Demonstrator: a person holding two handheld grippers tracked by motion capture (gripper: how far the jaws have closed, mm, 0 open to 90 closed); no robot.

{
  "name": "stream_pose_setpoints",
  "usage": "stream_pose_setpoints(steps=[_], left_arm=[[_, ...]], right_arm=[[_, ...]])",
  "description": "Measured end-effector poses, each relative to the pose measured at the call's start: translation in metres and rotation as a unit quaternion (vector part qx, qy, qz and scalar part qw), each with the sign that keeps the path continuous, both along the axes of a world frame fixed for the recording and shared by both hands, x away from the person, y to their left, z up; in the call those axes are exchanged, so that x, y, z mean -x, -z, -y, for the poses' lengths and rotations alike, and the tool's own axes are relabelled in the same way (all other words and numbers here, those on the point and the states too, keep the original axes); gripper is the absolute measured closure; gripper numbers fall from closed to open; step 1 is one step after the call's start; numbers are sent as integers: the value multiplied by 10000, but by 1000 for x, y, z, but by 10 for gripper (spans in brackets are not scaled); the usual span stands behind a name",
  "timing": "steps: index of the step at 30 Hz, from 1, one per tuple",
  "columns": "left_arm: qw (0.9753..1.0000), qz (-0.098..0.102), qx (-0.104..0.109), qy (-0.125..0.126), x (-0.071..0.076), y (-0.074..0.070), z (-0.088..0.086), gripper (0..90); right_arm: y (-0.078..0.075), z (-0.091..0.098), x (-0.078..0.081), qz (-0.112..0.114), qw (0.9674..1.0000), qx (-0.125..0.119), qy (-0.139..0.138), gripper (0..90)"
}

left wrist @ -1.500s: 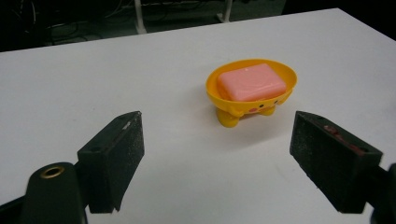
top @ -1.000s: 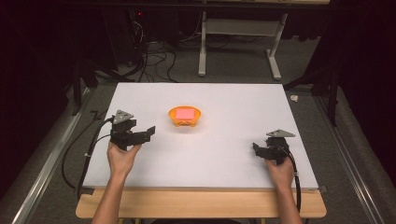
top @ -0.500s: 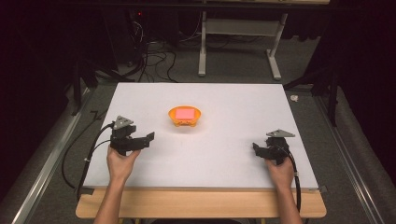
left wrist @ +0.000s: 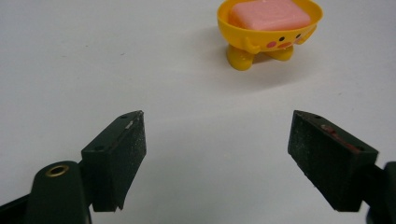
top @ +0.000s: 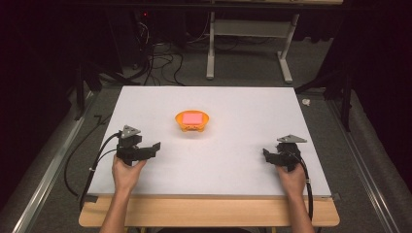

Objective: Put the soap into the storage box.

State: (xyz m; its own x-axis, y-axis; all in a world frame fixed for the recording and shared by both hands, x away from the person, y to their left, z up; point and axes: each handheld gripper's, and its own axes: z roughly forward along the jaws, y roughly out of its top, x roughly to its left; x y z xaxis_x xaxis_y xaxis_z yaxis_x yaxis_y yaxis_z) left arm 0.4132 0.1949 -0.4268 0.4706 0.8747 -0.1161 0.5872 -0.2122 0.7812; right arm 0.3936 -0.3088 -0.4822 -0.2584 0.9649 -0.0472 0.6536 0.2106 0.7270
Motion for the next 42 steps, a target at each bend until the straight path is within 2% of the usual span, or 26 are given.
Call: stream_pose_setpoints(steps=[16,22,25,35,42], left_arm=[[9995,-263,-172,-69,-8,24,0,206],[9989,-307,-349,-66,-12,35,4,206],[9987,-350,-366,-77,-14,39,5,206],[9983,-303,-486,-142,-18,47,9,205],[9970,-234,-718,-153,-18,55,14,199]], right_arm=[[0,0,0,1,10000,7,-7,291],[0,0,0,2,10000,9,-6,291],[0,0,0,2,10000,9,-6,291],[0,0,0,3,10000,11,-6,291],[0,0,0,3,10000,10,-6,292]])
